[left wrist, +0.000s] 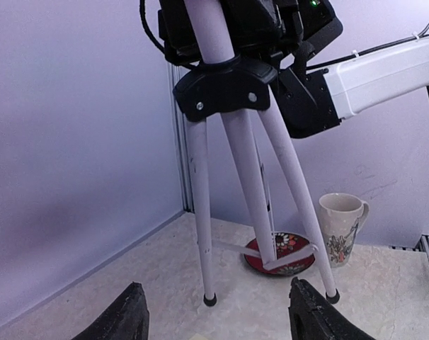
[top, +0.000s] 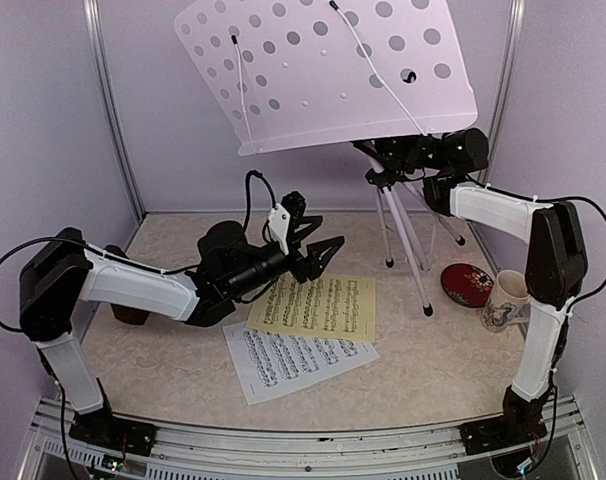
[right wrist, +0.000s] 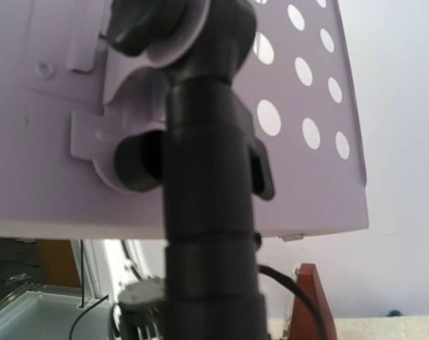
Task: Set up the instrument practice props
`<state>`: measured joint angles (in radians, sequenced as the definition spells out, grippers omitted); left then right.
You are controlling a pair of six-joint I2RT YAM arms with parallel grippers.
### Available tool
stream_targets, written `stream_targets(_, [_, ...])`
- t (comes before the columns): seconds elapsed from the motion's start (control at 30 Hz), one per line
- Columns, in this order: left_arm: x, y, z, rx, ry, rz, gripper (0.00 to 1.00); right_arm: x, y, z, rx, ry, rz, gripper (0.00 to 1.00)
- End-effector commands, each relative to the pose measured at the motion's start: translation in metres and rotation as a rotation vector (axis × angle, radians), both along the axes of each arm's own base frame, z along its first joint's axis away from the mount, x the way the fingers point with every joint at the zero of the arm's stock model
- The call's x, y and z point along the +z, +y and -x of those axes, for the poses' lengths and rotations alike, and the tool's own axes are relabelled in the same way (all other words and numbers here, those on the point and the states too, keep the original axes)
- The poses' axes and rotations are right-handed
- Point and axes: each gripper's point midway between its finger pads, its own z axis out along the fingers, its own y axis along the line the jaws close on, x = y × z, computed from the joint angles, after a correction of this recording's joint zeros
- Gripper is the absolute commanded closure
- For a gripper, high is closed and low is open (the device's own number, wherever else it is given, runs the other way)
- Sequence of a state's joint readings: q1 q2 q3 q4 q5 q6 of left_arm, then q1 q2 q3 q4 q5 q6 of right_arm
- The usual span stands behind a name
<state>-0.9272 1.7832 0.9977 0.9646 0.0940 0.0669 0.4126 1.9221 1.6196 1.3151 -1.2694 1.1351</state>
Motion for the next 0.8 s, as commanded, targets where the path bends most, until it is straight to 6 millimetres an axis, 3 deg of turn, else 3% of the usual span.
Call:
stream_targets(0.0, [0.028, -0.033, -0.007, -0.082, -0.07, 0.076, 0.34, 0.076, -0.018, 0.029, -0.043, -0.135, -0.254, 1.0])
stream_targets(0.1, [0.02, -0.052, -0.02, -0.091, -0.058, 0.064, 0.34, 0.076, -0.017, 0.03, -0.04, -0.13, -0.26, 1.0])
stream_targets(0.37, [0.012, -0.077, -0.05, -0.045, -0.061, 0.045, 0.35, 0.076, -0.019, 0.032, -0.023, -0.116, -0.285, 1.0])
stream_targets(0.77, [-0.003, -0.088, -0.1, 0.129, -0.082, -0.007, 0.56, 0.075, -0.022, 0.037, -0.015, -0.105, -0.3, 1.0])
